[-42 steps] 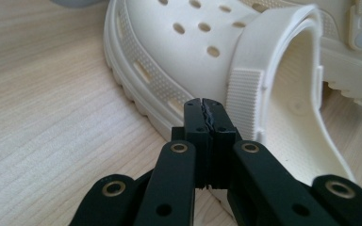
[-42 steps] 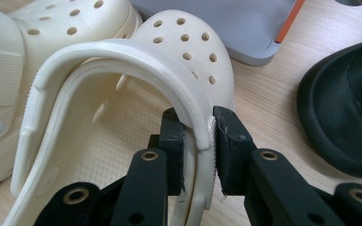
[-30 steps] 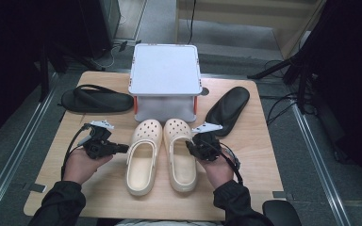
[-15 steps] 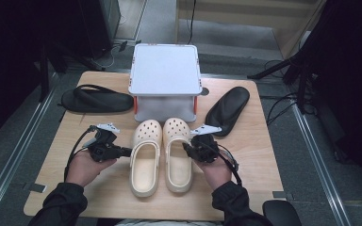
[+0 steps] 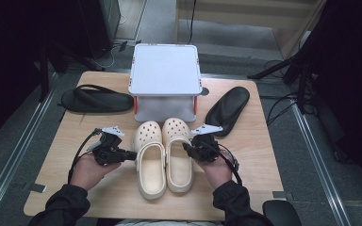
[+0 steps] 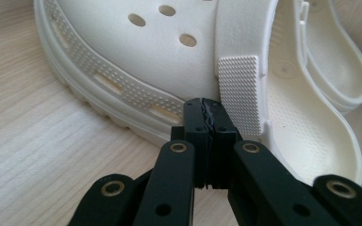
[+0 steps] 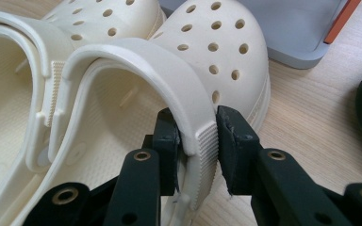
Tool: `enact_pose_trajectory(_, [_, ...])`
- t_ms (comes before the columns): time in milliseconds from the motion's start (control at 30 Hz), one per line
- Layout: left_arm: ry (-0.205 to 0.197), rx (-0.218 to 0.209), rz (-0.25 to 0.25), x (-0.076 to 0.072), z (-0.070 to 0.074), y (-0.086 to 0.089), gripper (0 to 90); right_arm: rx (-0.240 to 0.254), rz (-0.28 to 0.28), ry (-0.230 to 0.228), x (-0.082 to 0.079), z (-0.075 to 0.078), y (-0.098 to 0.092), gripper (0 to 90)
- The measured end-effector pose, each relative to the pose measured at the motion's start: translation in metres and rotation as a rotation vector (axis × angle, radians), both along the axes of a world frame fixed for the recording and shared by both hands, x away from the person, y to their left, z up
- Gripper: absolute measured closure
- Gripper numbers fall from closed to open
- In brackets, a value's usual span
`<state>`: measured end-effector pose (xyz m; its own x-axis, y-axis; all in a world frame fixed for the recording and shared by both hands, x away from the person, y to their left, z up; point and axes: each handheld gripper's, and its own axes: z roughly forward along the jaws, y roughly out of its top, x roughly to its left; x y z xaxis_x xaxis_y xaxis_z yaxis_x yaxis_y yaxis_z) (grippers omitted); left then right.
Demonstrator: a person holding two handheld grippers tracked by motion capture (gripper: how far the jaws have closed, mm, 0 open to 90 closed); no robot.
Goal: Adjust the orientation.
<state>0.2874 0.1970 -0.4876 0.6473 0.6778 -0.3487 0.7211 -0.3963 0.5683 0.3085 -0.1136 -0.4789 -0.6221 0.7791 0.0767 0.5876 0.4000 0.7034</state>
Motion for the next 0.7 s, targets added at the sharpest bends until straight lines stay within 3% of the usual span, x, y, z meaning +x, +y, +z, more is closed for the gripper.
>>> enact_pose_trajectory(167, [0.025, -0.027, -0.009, -0.003, -0.001, -0.004, 89.6, -0.003, 0.014, -0.007, 0.003, 0.000, -0.003, 71.0])
enact_pose_trajectory(267, [0.007, -0.015, -0.017, -0.006, 0.000, -0.005, 89.5, -0.013, 0.027, -0.007, 0.005, 0.001, -0.004, 70.1])
enact_pose_trajectory(433, [0.011, -0.036, 0.001, -0.003, 0.000, 0.002, 85.1, 0.022, 0.043, 0.017, 0.009, 0.001, -0.009, 62.6])
enact_pose_trajectory(633, [-0.046, -0.065, 0.031, -0.004, 0.014, 0.009, 74.6, 0.064, 0.039, 0.002, 0.004, 0.011, -0.014, 55.1])
enact_pose_trajectory(700, [-0.064, -0.060, 0.048, -0.004, 0.018, 0.011, 75.2, 0.085, 0.048, 0.003, 0.001, 0.016, -0.016, 54.2])
